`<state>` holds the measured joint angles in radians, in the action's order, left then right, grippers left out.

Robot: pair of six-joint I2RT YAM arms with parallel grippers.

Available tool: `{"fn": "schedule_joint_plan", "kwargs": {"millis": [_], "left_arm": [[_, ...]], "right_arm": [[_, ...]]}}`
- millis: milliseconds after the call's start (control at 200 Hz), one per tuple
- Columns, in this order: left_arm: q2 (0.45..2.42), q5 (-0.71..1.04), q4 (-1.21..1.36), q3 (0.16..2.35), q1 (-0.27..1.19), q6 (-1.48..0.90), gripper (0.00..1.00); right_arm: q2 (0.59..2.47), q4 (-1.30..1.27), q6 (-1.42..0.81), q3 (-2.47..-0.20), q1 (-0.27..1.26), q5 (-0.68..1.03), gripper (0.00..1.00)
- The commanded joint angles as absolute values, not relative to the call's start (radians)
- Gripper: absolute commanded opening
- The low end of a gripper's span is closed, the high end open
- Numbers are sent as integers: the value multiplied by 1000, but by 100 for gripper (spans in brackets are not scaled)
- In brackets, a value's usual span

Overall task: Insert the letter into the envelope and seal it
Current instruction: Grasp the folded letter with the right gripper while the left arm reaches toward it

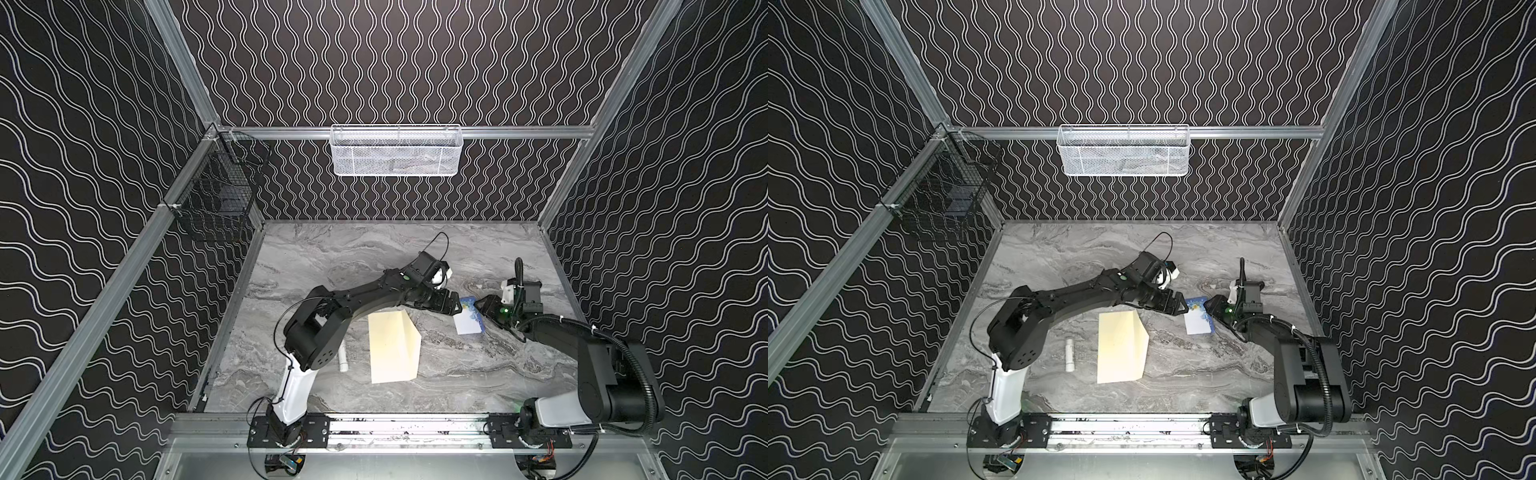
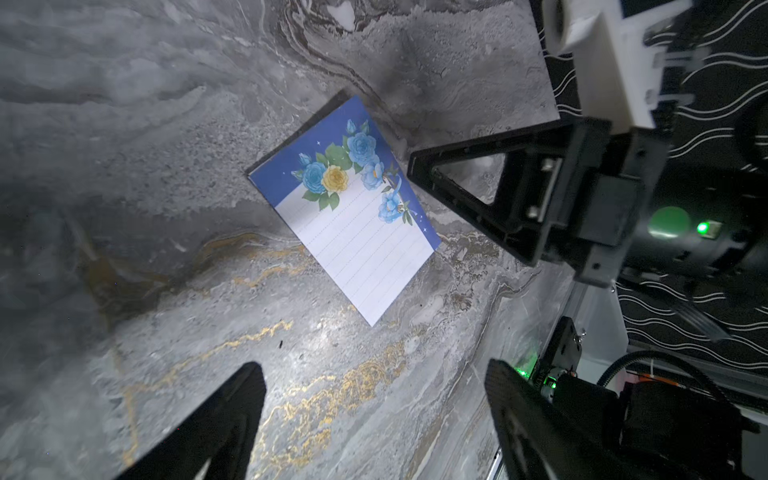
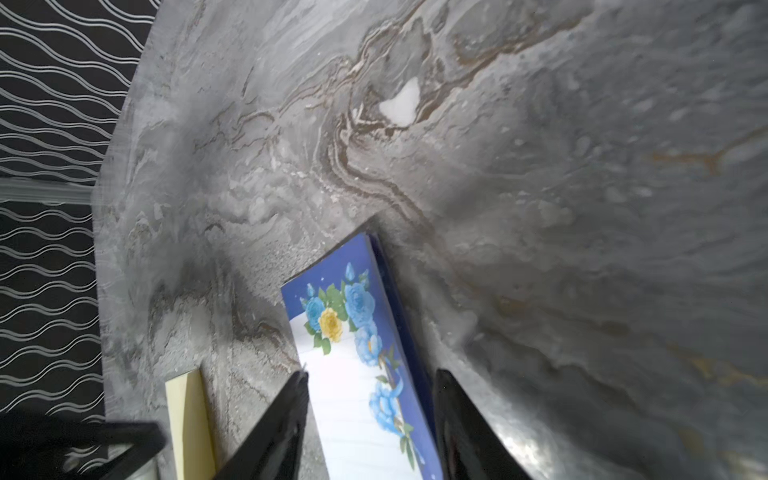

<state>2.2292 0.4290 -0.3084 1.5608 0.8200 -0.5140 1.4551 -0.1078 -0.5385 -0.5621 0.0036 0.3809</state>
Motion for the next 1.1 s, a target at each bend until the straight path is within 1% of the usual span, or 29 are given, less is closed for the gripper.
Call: {"fn": "schedule_joint_plan", "kwargs": {"millis": [0, 100, 300, 455, 530, 786, 896, 1096], "left_arm": [[2271, 475, -281, 1596, 823, -506, 86], [2313, 485, -302, 1642, 827, -502, 85], [2358, 498, -282, 1658, 833, -508, 84], [2396, 517, -272, 1675, 833, -512, 81], [2405, 527, -263, 1676, 833, -517, 78], [2413, 537, -241, 1661, 832, -529, 75], [2416, 542, -231, 1649, 831, -534, 74], [2410, 545, -213, 1622, 831, -542, 73]], "right_arm": [[1460, -130, -531, -552, 0, 418, 50], [1465, -128, -532, -536, 0, 438, 49], [1442, -102, -516, -516, -8, 462, 48], [1427, -98, -520, -503, -14, 496, 46], [1417, -101, -527, -494, -15, 516, 45], [1396, -105, -532, -476, -16, 559, 41], [1398, -116, -535, -471, -17, 574, 39], [1385, -147, -544, -456, -17, 593, 30]]}}
